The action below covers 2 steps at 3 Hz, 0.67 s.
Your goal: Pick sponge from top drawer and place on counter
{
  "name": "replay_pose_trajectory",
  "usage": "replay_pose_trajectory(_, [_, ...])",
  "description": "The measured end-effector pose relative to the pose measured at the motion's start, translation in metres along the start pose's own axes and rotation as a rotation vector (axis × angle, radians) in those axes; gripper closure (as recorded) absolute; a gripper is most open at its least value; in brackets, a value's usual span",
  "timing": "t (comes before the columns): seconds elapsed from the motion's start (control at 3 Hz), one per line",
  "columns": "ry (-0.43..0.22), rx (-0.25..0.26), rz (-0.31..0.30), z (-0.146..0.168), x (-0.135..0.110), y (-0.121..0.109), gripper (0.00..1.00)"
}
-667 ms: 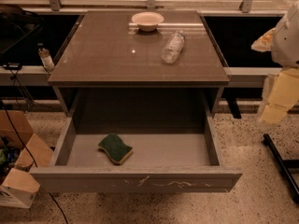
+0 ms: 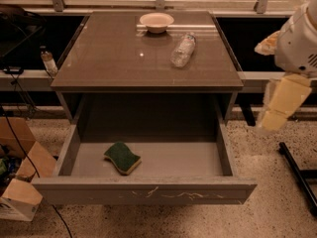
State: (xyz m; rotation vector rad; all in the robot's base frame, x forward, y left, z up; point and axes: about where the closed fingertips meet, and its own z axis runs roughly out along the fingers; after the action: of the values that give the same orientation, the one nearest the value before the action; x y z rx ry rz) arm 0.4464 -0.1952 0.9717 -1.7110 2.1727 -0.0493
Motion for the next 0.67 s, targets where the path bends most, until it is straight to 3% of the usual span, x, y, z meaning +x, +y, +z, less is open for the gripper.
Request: replay_pose_trajectory(0.67, [-0.155, -0.060, -0.105, 0.046, -0.083, 0.010, 0.00])
